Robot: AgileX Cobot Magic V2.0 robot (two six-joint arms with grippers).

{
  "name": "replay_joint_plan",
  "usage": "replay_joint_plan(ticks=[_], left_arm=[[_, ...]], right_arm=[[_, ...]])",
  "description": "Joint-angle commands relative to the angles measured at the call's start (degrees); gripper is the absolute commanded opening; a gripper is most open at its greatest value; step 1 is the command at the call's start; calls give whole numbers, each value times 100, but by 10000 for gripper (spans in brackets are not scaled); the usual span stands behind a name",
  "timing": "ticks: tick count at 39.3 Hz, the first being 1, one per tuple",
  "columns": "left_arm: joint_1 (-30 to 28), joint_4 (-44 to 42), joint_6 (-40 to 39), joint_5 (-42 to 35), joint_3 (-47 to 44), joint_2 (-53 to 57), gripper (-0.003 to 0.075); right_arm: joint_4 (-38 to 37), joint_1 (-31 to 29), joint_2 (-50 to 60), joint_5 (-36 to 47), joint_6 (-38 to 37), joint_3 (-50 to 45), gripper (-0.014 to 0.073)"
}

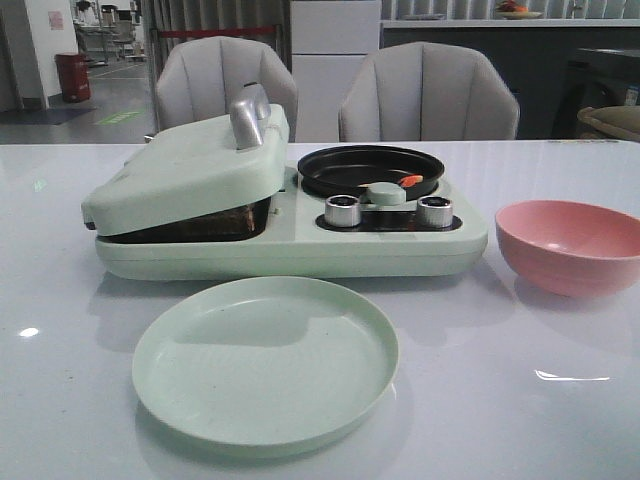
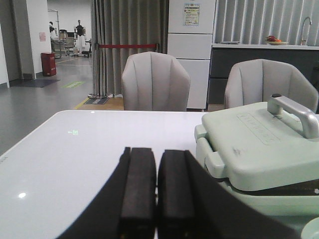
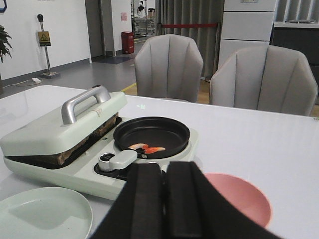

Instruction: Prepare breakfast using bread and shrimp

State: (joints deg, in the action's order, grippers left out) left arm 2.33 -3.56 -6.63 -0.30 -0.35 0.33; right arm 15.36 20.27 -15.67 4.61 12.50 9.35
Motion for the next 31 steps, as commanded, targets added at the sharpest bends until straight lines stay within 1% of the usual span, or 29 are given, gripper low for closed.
replay_joint_plan(ticks=[1, 18, 22, 25, 31], left_arm=[[9, 39, -55, -480, -112, 86, 114], [9, 39, -55, -480, -112, 86, 114], [9, 39, -55, -480, -112, 86, 114], [9, 39, -55, -480, -112, 86, 114], [9, 39, -55, -480, -112, 86, 114]], right_arm=[[-64, 2, -26, 425, 44, 167, 153], [-64, 2, -26, 425, 44, 167, 153], [-70, -9, -22, 545, 44, 46, 153], [-239, -119, -22, 550, 1, -44, 153], [-851, -603, 215, 535, -535, -181, 153]])
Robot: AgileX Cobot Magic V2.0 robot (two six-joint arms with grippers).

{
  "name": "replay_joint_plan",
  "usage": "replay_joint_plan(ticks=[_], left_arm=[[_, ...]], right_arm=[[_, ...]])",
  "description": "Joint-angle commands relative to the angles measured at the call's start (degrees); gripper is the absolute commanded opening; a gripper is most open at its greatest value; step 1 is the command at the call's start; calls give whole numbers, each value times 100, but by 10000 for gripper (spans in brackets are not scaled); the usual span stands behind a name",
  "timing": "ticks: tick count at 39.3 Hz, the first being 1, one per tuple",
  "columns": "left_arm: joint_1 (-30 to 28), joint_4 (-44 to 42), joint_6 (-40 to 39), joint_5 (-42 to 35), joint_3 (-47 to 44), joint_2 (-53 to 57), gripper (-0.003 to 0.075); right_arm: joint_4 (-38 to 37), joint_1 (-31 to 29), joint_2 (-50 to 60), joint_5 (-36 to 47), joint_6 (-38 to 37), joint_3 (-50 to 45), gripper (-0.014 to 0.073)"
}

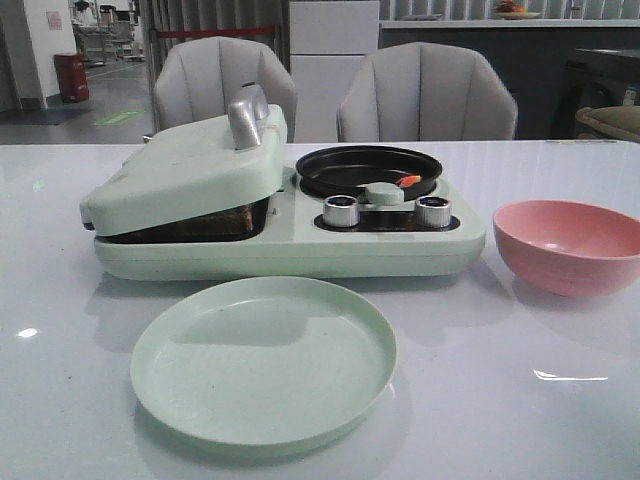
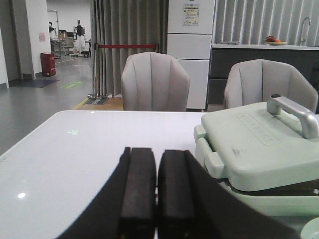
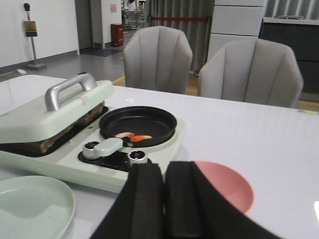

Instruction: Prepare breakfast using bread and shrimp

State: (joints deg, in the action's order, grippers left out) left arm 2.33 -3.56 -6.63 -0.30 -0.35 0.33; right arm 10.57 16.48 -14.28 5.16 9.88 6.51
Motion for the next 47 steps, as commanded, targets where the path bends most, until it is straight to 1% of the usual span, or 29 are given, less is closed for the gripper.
replay_joint_plan(ticks=[1, 4, 9, 13, 17, 20, 26, 34, 47], left_arm=[[9, 39, -55, -480, -112, 86, 114], [9, 39, -55, -480, -112, 86, 114], [9, 39, -55, -480, -112, 86, 114], [9, 39, -55, -480, -112, 86, 114], [9, 39, -55, -480, -112, 86, 114], [-2, 39, -55, -480, -112, 86, 114], [-2, 39, -55, -480, -112, 86, 114], [-2, 39, -55, -480, -112, 86, 114], [-2, 39, -55, -480, -112, 86, 114]], right_arm=[[-479, -320, 159, 482, -335, 64, 153], [-680, -539, 421, 482, -521, -61, 153], [-686, -823, 876, 463, -546, -358, 153], [-757, -869, 1299, 439, -564, -511, 153], [-1004, -869, 1639, 438, -588, -642, 153], [-1162, -875, 1608, 495, -697, -662, 153], [-1177, -918, 1609, 439, -831, -684, 153], [-1153, -1185, 1609, 272, -1114, -709, 153], [-1153, -1186, 1609, 182, -1519, -709, 153]])
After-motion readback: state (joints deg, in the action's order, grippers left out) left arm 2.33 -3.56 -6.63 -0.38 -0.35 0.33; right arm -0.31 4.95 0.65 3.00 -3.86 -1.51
